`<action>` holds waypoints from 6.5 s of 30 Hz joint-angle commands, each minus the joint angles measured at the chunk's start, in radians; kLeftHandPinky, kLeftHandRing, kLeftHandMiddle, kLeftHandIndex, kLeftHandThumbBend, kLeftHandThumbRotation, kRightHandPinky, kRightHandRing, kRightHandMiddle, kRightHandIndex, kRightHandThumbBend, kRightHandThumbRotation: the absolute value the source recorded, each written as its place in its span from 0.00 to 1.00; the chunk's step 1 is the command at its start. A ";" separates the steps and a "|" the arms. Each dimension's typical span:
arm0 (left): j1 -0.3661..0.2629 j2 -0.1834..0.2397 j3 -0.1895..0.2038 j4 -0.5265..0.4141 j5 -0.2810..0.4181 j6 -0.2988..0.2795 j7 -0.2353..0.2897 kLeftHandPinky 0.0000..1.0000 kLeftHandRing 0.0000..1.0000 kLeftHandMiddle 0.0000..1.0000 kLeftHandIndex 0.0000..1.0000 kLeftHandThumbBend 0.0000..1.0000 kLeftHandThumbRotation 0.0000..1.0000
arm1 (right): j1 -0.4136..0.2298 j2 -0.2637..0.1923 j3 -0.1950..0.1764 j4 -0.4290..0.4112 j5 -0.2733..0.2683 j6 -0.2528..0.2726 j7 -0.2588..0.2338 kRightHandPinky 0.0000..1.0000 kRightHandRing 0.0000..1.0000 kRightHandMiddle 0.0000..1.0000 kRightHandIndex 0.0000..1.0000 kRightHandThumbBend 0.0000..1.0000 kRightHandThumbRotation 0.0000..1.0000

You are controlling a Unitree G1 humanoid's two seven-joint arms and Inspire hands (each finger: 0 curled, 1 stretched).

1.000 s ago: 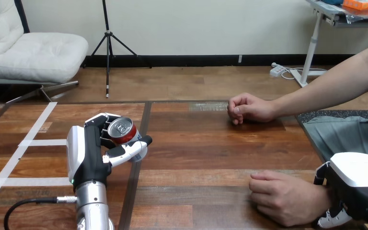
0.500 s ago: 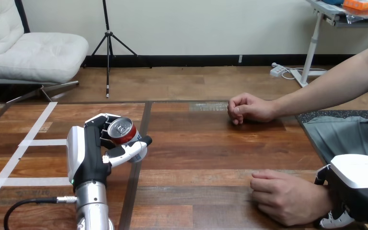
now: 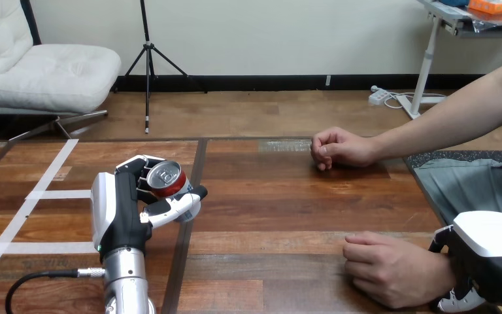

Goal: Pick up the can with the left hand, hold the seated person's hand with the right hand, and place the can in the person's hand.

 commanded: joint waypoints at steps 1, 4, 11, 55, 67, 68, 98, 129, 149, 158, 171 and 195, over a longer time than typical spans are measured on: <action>-0.050 0.005 0.002 -0.074 0.008 -0.006 0.005 0.38 0.42 0.46 0.48 0.62 0.00 | 0.035 -0.011 0.032 0.038 -0.017 0.036 0.038 0.36 0.51 0.60 0.63 0.84 0.00; -0.049 0.004 0.002 -0.075 0.007 -0.006 0.005 0.38 0.42 0.46 0.48 0.62 0.00 | 0.034 -0.008 0.031 0.036 -0.019 0.050 0.042 0.38 0.54 0.63 0.65 0.83 0.00; -0.049 0.006 -0.001 -0.073 0.013 -0.005 0.007 0.38 0.42 0.46 0.48 0.62 0.00 | 0.041 -0.005 0.022 0.020 -0.014 0.074 0.052 0.45 0.62 0.70 0.70 0.80 0.00; -0.051 0.005 0.001 -0.059 0.014 -0.017 0.013 0.38 0.42 0.46 0.48 0.62 0.00 | 0.043 -0.013 0.015 0.054 0.012 0.026 -0.037 0.24 0.32 0.42 0.56 0.79 0.00; -0.049 0.007 0.001 -0.064 0.013 -0.016 0.010 0.39 0.43 0.46 0.48 0.62 0.00 | 0.025 -0.009 0.027 0.081 0.008 0.031 -0.048 0.31 0.40 0.46 0.49 0.74 0.00; -0.049 0.007 0.002 -0.065 0.013 -0.015 0.010 0.39 0.43 0.46 0.48 0.62 0.00 | 0.024 -0.009 0.027 0.082 0.009 0.030 -0.047 0.32 0.40 0.46 0.49 0.74 0.00; -0.058 0.007 0.004 -0.062 0.009 -0.013 0.006 0.39 0.42 0.46 0.48 0.63 0.00 | 0.041 -0.009 0.007 0.085 0.043 0.011 -0.059 0.33 0.42 0.48 0.48 0.79 0.00; -0.060 0.006 0.003 -0.062 0.008 -0.010 0.002 0.40 0.43 0.46 0.48 0.62 0.00 | 0.051 -0.018 -0.005 0.086 0.061 0.010 -0.072 0.38 0.47 0.53 0.52 0.73 0.00; -0.062 0.005 0.000 -0.059 0.013 -0.008 0.007 0.39 0.42 0.46 0.48 0.63 0.00 | 0.045 -0.034 0.006 0.091 0.052 0.020 -0.065 0.37 0.46 0.52 0.53 0.77 0.00; -0.060 0.003 0.001 -0.060 0.010 -0.010 0.005 0.39 0.42 0.46 0.48 0.62 0.00 | 0.041 -0.034 0.014 0.079 0.021 0.046 -0.031 0.34 0.45 0.53 0.57 0.76 0.00; -0.060 0.007 0.000 -0.059 0.017 -0.010 0.010 0.39 0.42 0.46 0.48 0.62 0.00 | 0.043 -0.024 0.012 0.034 0.017 0.103 0.044 0.52 0.70 0.77 0.76 0.77 0.00; -0.059 0.005 0.006 -0.066 0.004 -0.007 0.004 0.39 0.42 0.46 0.48 0.63 0.00 | 0.041 -0.033 0.010 0.040 0.017 0.078 0.051 0.73 0.82 0.85 0.81 0.70 0.00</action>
